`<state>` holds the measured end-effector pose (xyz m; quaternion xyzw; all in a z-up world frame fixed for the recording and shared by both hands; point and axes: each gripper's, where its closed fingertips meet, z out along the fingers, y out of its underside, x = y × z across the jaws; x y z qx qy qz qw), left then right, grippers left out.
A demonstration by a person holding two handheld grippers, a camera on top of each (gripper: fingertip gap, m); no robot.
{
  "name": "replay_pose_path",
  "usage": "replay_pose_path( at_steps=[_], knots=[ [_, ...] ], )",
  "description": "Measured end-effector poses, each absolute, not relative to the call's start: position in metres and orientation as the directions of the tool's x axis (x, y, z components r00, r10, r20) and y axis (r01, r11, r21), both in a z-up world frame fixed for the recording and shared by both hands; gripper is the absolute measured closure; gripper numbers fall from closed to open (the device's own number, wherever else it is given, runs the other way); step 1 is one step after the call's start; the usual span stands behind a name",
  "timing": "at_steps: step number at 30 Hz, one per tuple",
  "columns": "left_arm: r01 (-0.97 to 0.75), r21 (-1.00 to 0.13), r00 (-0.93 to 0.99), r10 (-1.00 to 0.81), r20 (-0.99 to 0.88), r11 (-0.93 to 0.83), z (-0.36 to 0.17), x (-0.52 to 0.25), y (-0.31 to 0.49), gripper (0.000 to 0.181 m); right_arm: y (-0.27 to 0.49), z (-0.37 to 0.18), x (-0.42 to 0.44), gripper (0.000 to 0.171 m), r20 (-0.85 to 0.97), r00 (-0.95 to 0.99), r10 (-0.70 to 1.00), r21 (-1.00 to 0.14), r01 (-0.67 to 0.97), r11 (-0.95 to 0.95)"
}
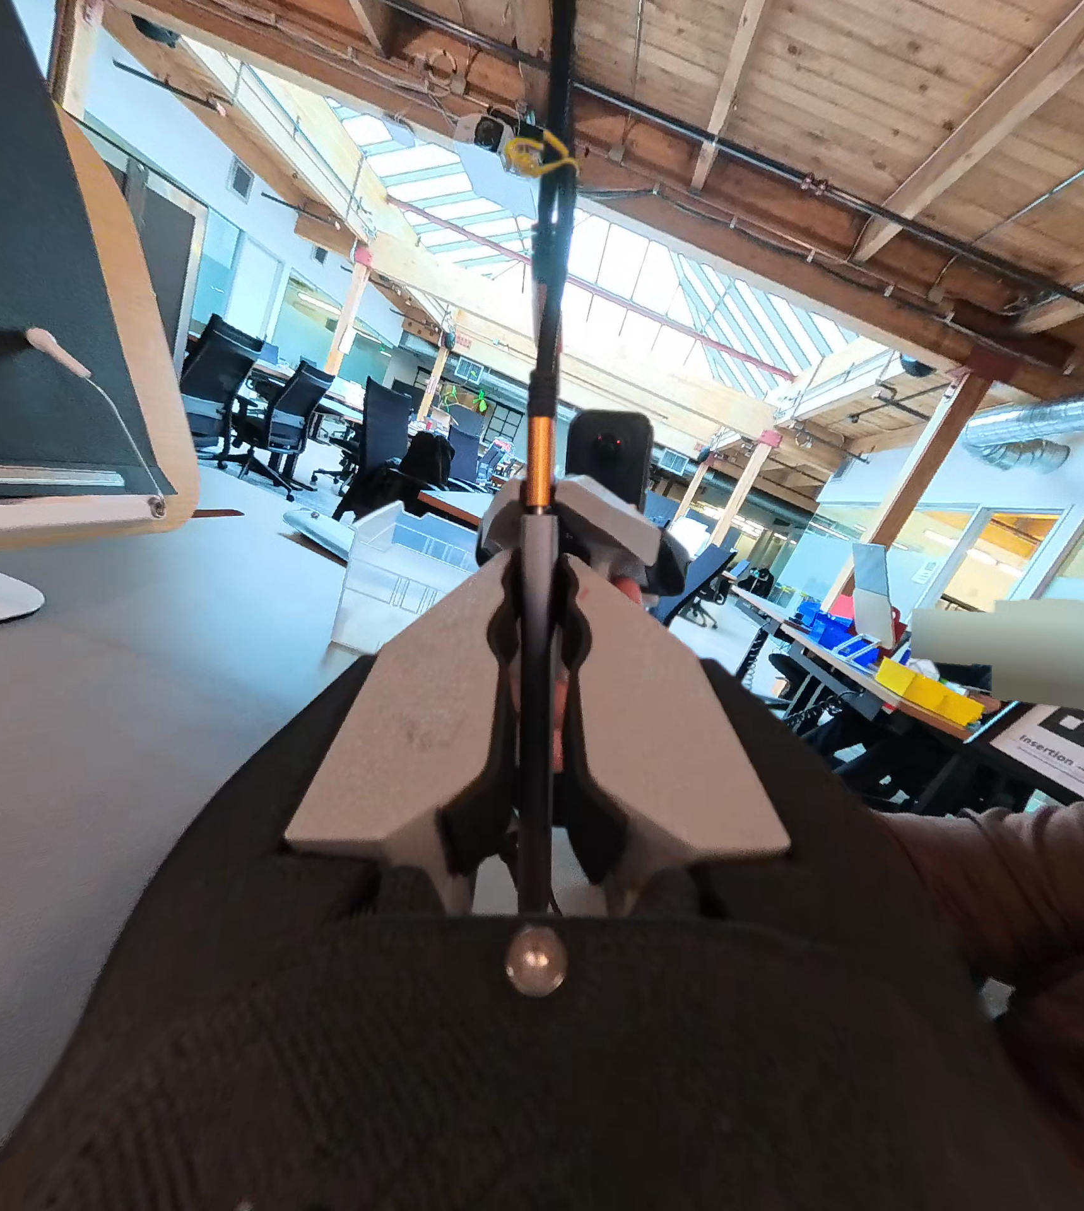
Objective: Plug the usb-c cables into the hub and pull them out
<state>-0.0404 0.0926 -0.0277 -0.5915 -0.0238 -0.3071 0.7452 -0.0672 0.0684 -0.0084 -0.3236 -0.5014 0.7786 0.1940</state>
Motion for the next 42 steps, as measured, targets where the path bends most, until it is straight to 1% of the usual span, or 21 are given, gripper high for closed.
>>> replay_pose_path(
  at_steps=[1, 3, 4, 6, 8, 10, 14, 18, 21, 23, 25, 27, 29, 32, 34, 36, 37, 38, 39, 40, 42],
  knots=[
    [0.478, -0.873, 0.808, -0.436, 0.396, 0.093, -0.031, -0.038, 0.093, 0.175, 0.076, -0.002, -0.068, 0.166, -0.328, -0.697, 0.638, -0.883, -0.015, -0.470],
    [0.375, -0.927, 0.836, -0.433, 0.337, 0.001, -0.051, -0.016, 0.098, 0.175, 0.135, 0.030, -0.062, 0.170, -0.437, -0.668, 0.603, -0.707, -0.160, -0.689],
    [0.343, -0.939, 0.840, -0.443, 0.313, -0.012, -0.055, -0.005, 0.099, 0.175, 0.151, 0.037, -0.058, 0.169, -0.438, -0.689, 0.577, -0.672, -0.174, -0.719],
    [0.356, -0.934, 0.830, -0.468, 0.304, 0.026, -0.047, 0.000, 0.098, 0.175, 0.136, 0.026, -0.058, 0.169, -0.374, -0.691, 0.618, -0.788, -0.114, -0.605],
    [0.382, -0.915, 0.835, -0.472, 0.282, 0.130, -0.028, -0.010, 0.091, 0.175, 0.114, 0.015, -0.058, 0.168, -0.279, -0.642, 0.714, -0.891, -0.104, -0.442],
    [0.377, -0.906, 0.850, -0.461, 0.255, 0.193, -0.019, -0.019, 0.082, 0.175, 0.097, 0.019, -0.047, 0.168, -0.246, -0.649, 0.720, -0.914, -0.092, -0.394],
    [0.325, -0.920, 0.889, -0.404, 0.218, 0.218, -0.021, -0.029, 0.076, 0.175, 0.100, 0.029, -0.003, 0.169, -0.120, -0.602, 0.789, -0.968, -0.108, -0.229],
    [0.315, -0.931, 0.881, -0.423, 0.213, 0.186, -0.026, -0.020, 0.083, 0.175, 0.154, 0.045, 0.063, 0.168, 0.031, -0.463, 0.886, -0.996, -0.093, -0.014],
    [0.243, -0.960, 0.894, -0.416, 0.168, 0.136, -0.038, -0.009, 0.091, 0.176, 0.223, 0.037, 0.112, 0.168, 0.163, -0.279, 0.946, -0.978, 0.079, 0.192],
    [0.193, -0.974, 0.904, -0.407, 0.129, 0.121, -0.043, -0.004, 0.094, 0.175, 0.271, 0.024, 0.146, 0.168, 0.250, -0.187, 0.950, -0.929, 0.231, 0.290],
    [0.176, -0.977, 0.909, -0.402, 0.116, 0.117, -0.045, -0.003, 0.096, 0.175, 0.314, 0.000, 0.178, 0.169, 0.343, -0.156, 0.926, -0.831, 0.409, 0.377],
    [0.184, -0.976, 0.907, -0.402, 0.123, 0.117, -0.044, -0.003, 0.096, 0.176, 0.339, -0.027, 0.202, 0.168, 0.446, -0.221, 0.867, -0.703, 0.514, 0.492],
    [0.201, -0.972, 0.904, -0.405, 0.138, 0.118, -0.044, -0.005, 0.096, 0.176, 0.355, -0.058, 0.216, 0.168, 0.475, -0.309, 0.824, -0.579, 0.596, 0.557],
    [0.243, -0.964, 0.898, -0.402, 0.181, 0.107, -0.048, -0.011, 0.097, 0.176, 0.386, -0.106, 0.227, 0.168, 0.499, -0.384, 0.777, -0.325, 0.748, 0.578],
    [0.262, -0.961, 0.894, -0.399, 0.205, 0.093, -0.051, -0.015, 0.099, 0.176, 0.405, -0.129, 0.229, 0.166, 0.539, -0.427, 0.726, -0.151, 0.799, 0.583],
    [0.274, -0.958, 0.886, -0.409, 0.218, 0.084, -0.053, -0.014, 0.100, 0.176, 0.425, -0.141, 0.233, 0.150, 0.567, -0.450, 0.690, 0.017, 0.844, 0.536],
    [0.277, -0.957, 0.880, -0.421, 0.219, 0.082, -0.053, -0.012, 0.100, 0.176, 0.433, -0.140, 0.233, 0.145, 0.590, -0.440, 0.677, 0.062, 0.861, 0.505],
    [0.279, -0.957, 0.874, -0.435, 0.218, 0.082, -0.052, -0.010, 0.099, 0.176, 0.438, -0.135, 0.231, 0.139, 0.612, -0.423, 0.669, 0.073, 0.872, 0.484],
    [0.282, -0.956, 0.866, -0.451, 0.215, 0.085, -0.051, -0.007, 0.098, 0.176, 0.438, -0.129, 0.226, 0.135, 0.629, -0.398, 0.668, 0.048, 0.877, 0.478],
    [0.285, -0.955, 0.858, -0.468, 0.212, 0.088, -0.049, -0.004, 0.097, 0.176, 0.431, -0.120, 0.218, 0.133, 0.641, -0.363, 0.676, -0.013, 0.876, 0.482],
    [0.292, -0.952, 0.833, -0.515, 0.203, 0.097, -0.044, 0.004, 0.093, 0.176, 0.397, -0.101, 0.192, 0.129, 0.629, -0.299, 0.718, -0.195, 0.833, 0.518]
  ],
)
